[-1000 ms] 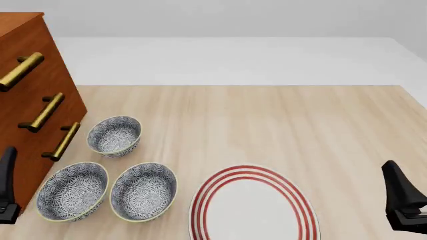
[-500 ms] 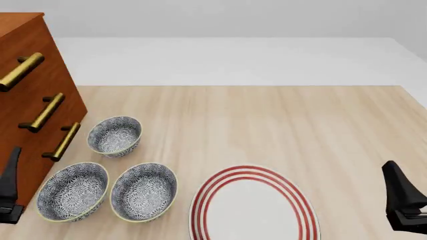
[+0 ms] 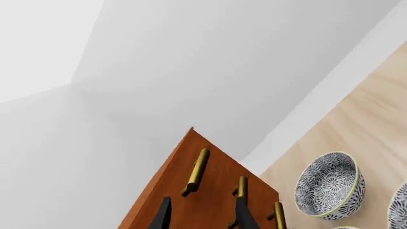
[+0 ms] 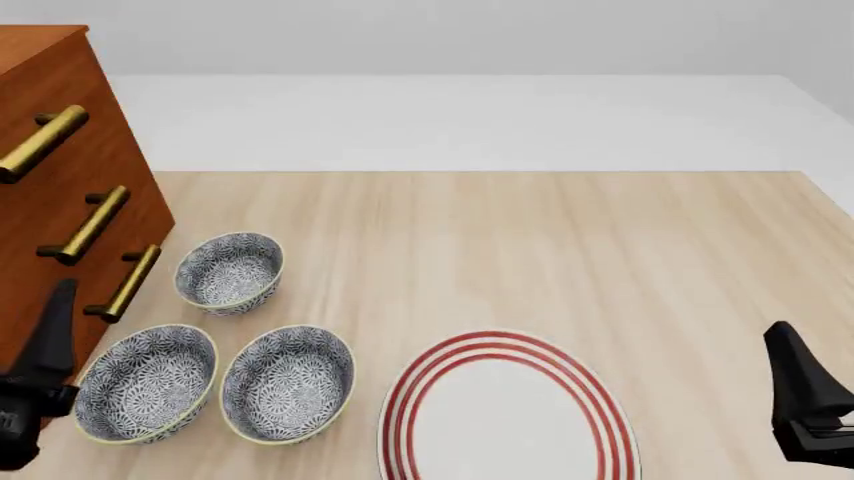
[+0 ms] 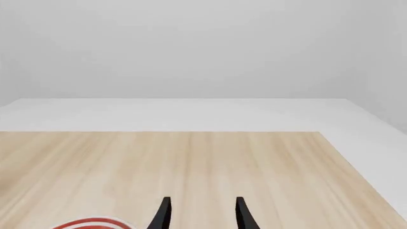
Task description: Open the top drawer of the cabinet.
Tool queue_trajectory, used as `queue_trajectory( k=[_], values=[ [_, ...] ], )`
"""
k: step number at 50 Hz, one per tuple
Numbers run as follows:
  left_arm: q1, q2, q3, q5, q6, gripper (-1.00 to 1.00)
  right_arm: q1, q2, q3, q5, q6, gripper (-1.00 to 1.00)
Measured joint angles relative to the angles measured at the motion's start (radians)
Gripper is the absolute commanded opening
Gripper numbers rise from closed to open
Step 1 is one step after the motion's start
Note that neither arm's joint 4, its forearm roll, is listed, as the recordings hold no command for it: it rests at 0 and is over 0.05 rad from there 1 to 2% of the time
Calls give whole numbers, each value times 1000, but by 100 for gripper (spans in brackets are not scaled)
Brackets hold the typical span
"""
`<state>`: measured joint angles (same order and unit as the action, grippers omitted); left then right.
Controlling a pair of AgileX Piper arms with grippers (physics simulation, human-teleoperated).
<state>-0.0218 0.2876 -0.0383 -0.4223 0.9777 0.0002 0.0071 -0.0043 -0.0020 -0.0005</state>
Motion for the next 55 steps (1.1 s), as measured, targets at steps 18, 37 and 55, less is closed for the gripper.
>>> queue_trajectory(
  k=[18,37,55],
  values=[
    [0,188,31,-207,150,100,0,0,0,0,0,100],
    [3,396,37,-399,282,100,0,0,0,0,0,100],
    [45,554,33,-543,356,100,0,0,0,0,0,100]
  ],
)
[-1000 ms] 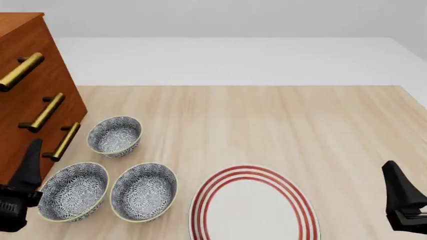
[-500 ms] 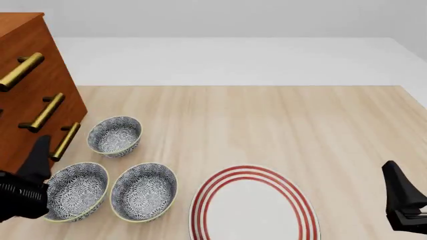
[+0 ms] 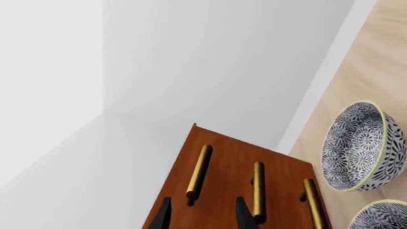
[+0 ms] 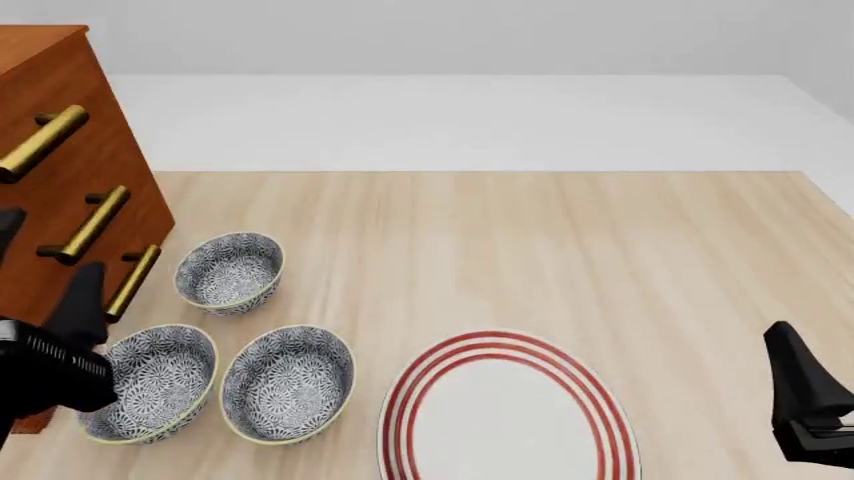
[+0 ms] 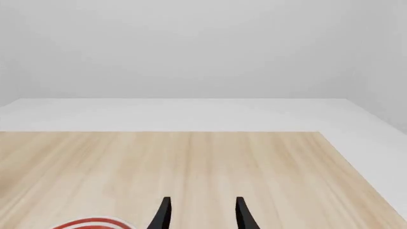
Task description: Open the top drawer of the cabinet.
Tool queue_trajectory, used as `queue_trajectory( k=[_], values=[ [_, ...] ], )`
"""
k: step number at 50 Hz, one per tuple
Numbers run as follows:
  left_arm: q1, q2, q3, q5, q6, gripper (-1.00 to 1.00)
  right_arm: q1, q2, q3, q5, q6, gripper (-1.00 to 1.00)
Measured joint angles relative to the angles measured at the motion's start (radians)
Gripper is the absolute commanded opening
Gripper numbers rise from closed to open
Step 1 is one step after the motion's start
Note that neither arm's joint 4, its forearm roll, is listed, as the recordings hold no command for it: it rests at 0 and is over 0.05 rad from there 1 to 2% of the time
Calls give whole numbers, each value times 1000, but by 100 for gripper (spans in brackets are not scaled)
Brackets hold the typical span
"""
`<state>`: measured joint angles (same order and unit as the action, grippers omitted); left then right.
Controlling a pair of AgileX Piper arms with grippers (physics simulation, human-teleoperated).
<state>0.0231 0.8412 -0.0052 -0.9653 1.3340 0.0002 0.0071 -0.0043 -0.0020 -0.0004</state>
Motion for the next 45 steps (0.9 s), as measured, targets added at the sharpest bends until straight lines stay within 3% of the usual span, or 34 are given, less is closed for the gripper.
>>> queue_trajectory(
  k=[45],
  values=[
    [116,167,-100,-72,82,100,0,0,0,0,0,100]
  ],
)
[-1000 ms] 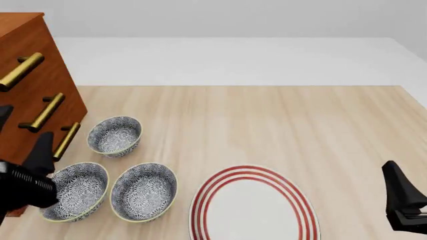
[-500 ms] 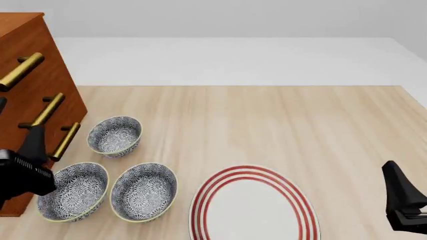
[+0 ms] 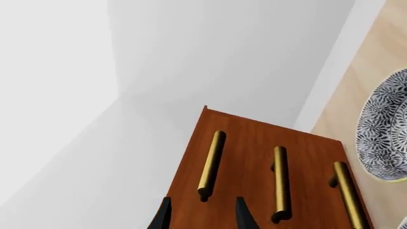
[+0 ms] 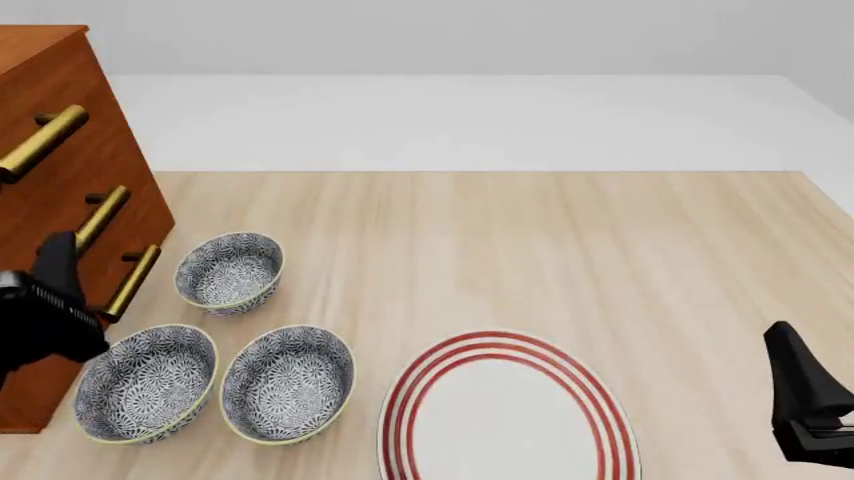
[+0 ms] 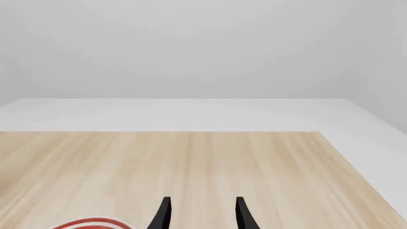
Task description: Open the top drawer of the cabinet.
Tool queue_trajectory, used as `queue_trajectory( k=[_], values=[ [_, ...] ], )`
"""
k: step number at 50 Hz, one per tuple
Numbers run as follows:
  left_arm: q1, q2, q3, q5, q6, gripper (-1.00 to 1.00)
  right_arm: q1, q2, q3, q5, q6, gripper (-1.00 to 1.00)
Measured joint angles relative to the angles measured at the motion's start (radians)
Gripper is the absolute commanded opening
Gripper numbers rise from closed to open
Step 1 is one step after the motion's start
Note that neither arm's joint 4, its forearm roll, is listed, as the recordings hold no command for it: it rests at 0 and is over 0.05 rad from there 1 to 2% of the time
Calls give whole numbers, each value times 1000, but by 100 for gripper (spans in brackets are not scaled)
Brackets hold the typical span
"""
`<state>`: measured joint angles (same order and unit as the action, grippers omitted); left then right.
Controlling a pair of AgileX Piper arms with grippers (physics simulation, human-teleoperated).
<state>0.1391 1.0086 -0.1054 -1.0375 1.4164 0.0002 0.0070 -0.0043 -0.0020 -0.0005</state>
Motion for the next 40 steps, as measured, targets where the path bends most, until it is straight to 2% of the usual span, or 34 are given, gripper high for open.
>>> queue_trajectory(
  k=[14,40],
  values=[
    [18,54,-27,-22,30,100,0,0,0,0,0,100],
    [43,82,-90,2,59,100,0,0,0,0,0,100]
  ],
)
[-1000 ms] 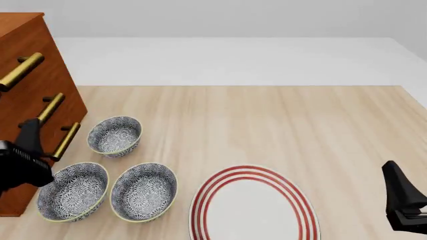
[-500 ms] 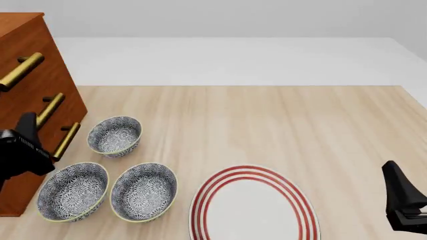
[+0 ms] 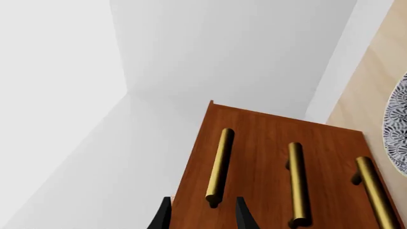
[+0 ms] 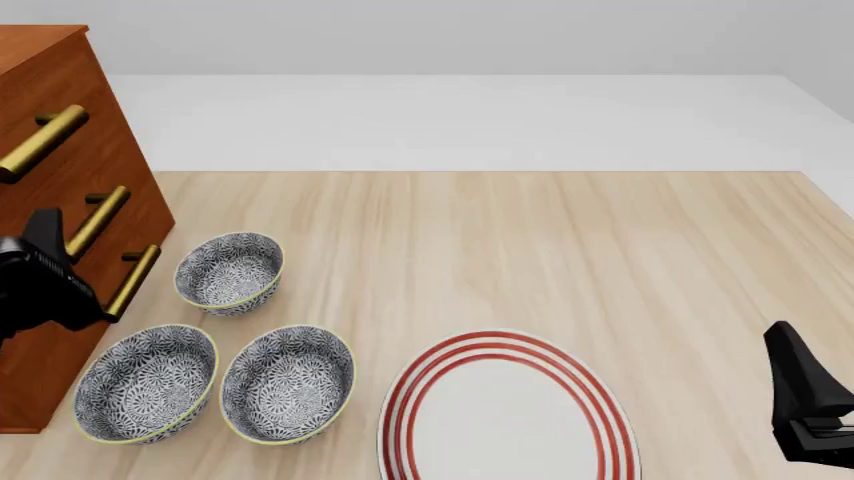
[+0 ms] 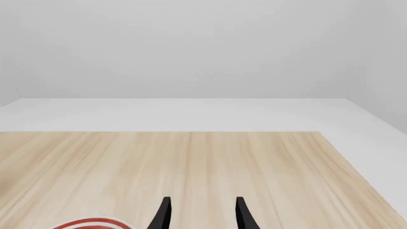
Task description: Open the top drawer of the cabinet.
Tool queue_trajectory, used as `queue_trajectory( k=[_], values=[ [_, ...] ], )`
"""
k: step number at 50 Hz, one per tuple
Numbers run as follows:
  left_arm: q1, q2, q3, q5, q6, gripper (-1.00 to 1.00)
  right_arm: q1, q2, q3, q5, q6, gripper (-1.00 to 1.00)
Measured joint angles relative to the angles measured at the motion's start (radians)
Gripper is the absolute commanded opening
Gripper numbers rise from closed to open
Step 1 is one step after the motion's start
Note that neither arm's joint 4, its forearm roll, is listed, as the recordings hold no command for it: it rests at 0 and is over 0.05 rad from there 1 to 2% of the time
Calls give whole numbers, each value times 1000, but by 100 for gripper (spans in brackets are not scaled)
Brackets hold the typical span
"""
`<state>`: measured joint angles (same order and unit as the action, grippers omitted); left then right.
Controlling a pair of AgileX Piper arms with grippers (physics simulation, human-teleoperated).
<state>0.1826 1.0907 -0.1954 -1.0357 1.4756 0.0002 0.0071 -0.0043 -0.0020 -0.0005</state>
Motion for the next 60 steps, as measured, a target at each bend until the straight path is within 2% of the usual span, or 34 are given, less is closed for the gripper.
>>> queue_trajectory(
  k=[28,60],
  values=[
    [0,28,-61,41,14,100,0,0,0,0,0,100],
    [19,84,-110,72,-5,100,0,0,0,0,0,100]
  ],
)
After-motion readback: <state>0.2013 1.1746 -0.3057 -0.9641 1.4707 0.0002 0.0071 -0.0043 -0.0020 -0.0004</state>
